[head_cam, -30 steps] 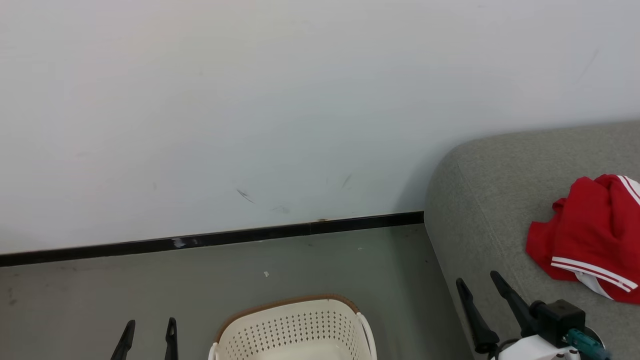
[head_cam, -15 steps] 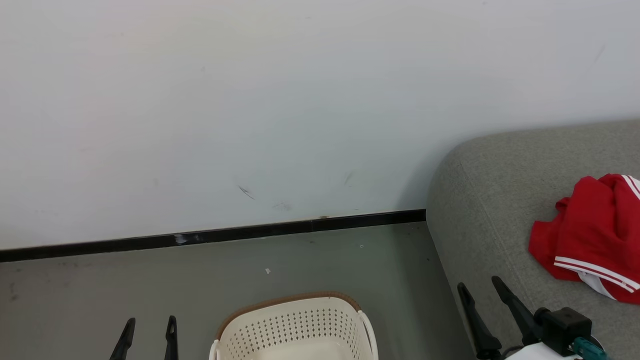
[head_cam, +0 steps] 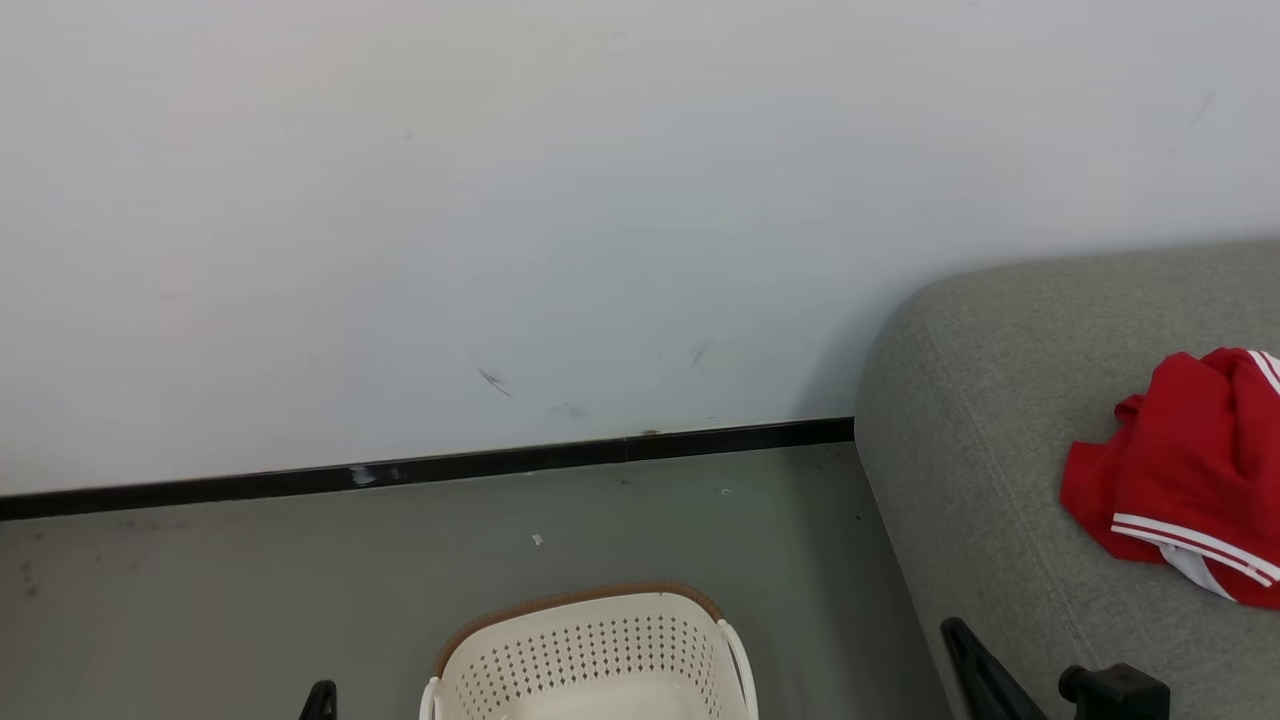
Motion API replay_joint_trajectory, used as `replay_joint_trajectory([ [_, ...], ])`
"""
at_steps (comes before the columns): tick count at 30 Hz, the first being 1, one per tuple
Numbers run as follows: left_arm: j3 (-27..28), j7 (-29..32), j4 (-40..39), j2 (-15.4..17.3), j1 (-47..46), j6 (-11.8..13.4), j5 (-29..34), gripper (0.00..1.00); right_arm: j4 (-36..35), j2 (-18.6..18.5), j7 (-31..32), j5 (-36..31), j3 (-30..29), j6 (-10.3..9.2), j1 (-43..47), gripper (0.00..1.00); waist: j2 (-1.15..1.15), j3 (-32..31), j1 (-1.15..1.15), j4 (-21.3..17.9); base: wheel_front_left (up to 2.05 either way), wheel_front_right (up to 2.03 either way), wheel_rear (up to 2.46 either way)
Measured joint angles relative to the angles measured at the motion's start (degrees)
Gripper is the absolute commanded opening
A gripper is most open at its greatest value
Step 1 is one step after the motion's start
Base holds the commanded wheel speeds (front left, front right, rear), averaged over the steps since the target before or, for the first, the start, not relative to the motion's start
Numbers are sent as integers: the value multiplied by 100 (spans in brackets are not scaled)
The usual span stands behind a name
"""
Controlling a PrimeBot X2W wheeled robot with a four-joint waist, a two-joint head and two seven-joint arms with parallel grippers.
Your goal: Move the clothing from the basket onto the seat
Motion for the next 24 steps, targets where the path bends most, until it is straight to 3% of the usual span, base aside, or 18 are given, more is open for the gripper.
replay_joint_trajectory([
  [16, 305, 314, 33, -99, -74, -220, -1210, 0, -105, 1, 122, 1499, -1, 0, 16, 0, 0, 59, 3, 29, 0, 0, 0],
  [24, 439, 505, 44, -145, -174, -353, -1738, 0, -78, -1, 298, 2209, -93, 0, -43, 0, 0, 118, 31, 74, 0, 0, 0],
])
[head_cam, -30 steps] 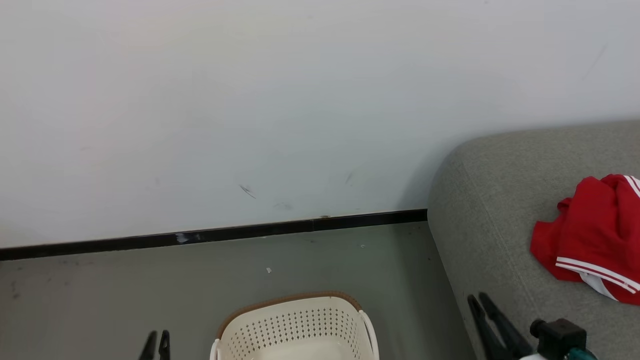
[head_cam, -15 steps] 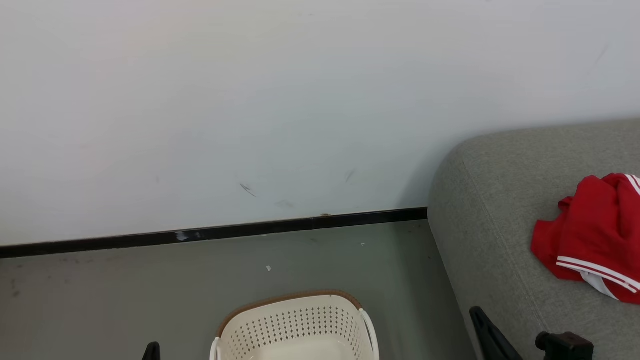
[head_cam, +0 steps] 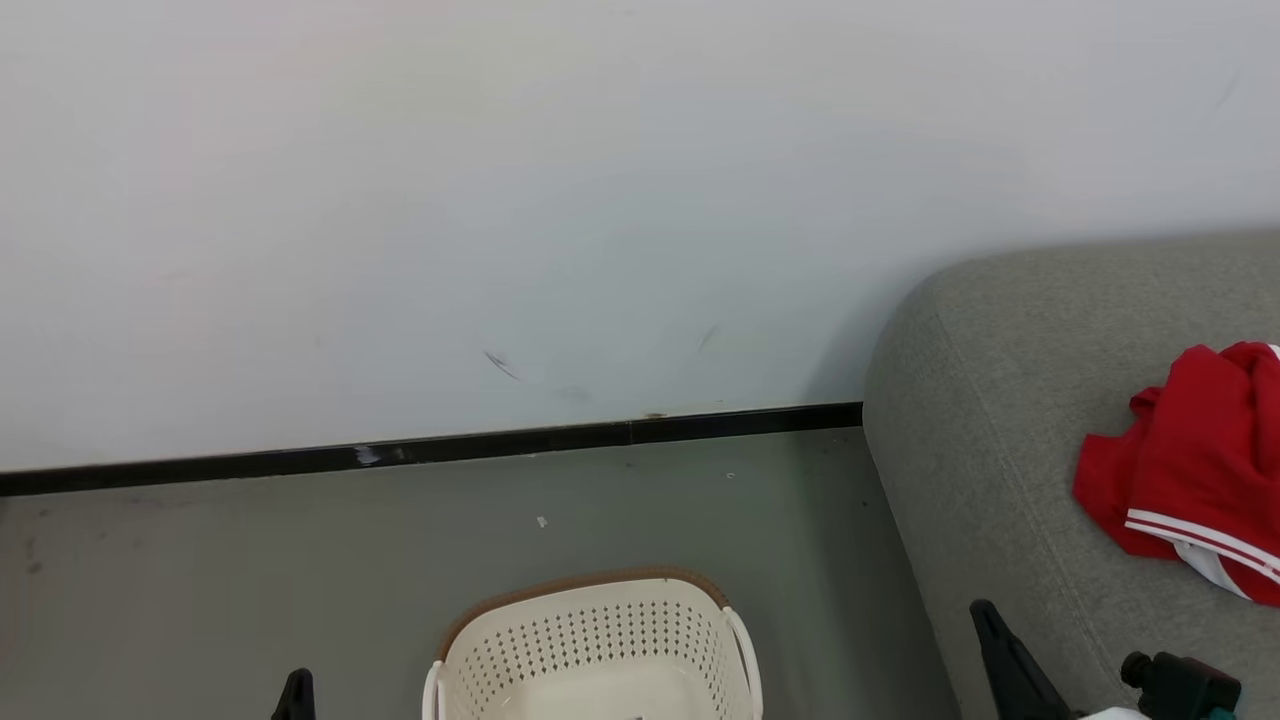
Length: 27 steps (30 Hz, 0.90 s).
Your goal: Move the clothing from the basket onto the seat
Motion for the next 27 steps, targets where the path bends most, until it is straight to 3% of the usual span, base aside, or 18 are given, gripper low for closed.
replay_joint_trajectory([
  [14, 244, 308, 14, -98, -171, -250, -969, 0, 99, -96, 232, 1281, -133, 0, -224, 0, 0, 113, 18, 80, 0, 0, 0],
  [27, 470, 538, 76, -179, -378, -470, -1852, 0, 224, -188, 465, 2469, -194, 0, -434, 0, 0, 217, -8, 129, 0, 0, 0],
])
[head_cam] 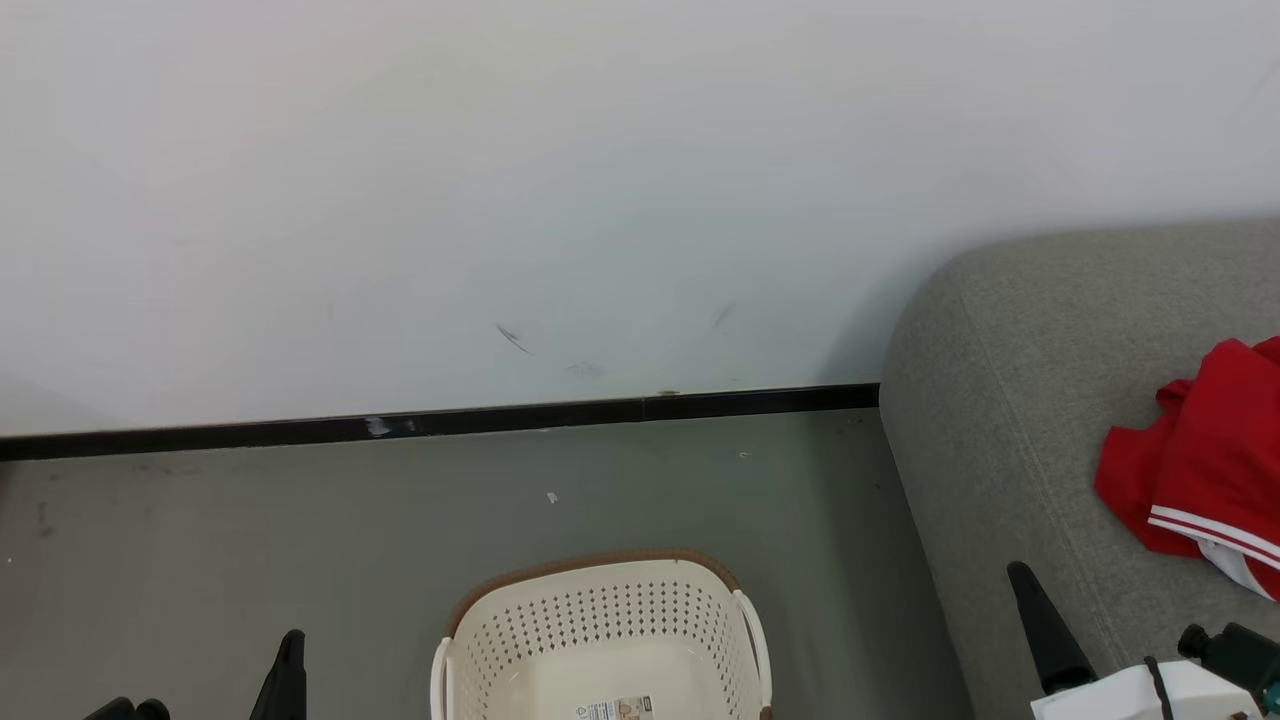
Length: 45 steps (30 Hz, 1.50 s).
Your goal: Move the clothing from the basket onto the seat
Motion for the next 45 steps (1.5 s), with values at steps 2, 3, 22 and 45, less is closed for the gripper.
replay_joint_trajectory([
  [2, 41, 60, 9, -7, -25, -30, -151, 0, 20, -15, 7, 174, -15, 0, -42, 0, 0, 19, -5, 7, 0, 0, 0],
  [3, 56, 75, 20, -12, -32, -34, -223, 0, 40, -24, 47, 260, -26, 0, -63, 0, 0, 27, -7, 11, 0, 0, 0],
  [22, 391, 432, 135, -156, -354, -407, -1521, 0, 220, -155, 349, 1978, -131, 0, -353, 0, 0, 181, -18, 80, 0, 0, 0],
  [45, 795, 895, 275, -322, -722, -839, -3120, 0, 424, -282, 671, 4043, -260, 1, -738, 0, 0, 340, -19, 163, 0, 0, 0],
])
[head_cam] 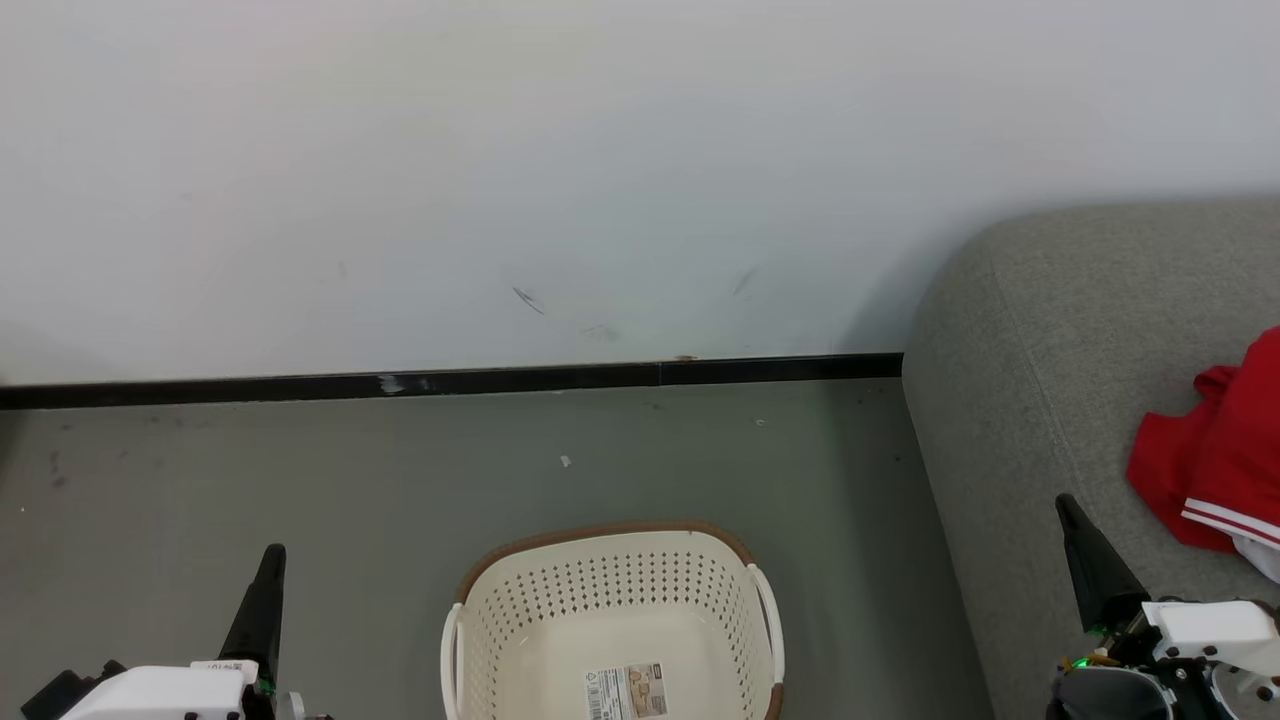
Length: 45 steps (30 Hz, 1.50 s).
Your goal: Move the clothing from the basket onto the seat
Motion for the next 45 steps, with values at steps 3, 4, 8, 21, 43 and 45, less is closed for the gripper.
replay_joint_trajectory([
  [3, 37, 35, 26, -11, -23, -46, -138, 0, 27, -12, 34, 210, -4, 0, -44, 0, 0, 10, 0, 6, 0, 0, 0],
  [4, 40, 35, 27, -11, -40, -46, -138, 0, 29, -14, 34, 215, -4, 0, -59, 0, 0, 10, 0, 6, 0, 0, 0],
  [8, 41, 35, 30, -13, -65, -47, -138, 0, 33, -26, 34, 216, -5, 0, -64, 0, 0, 10, 0, 6, 0, 0, 0],
  [21, 42, 35, 53, -15, -66, -52, -138, 0, 43, -35, 34, 219, -5, -1, -64, 0, 0, 9, -1, 5, 0, 0, 0],
  [43, 42, 35, 76, -16, -68, -68, -138, 0, 52, -38, 34, 220, -4, -1, -67, 0, 0, 9, -1, 5, 0, 0, 0],
  [45, 42, 35, 77, -16, -69, -69, -138, 0, 54, -38, 34, 220, -4, -1, -67, 0, 0, 8, -1, 5, 0, 0, 0],
])
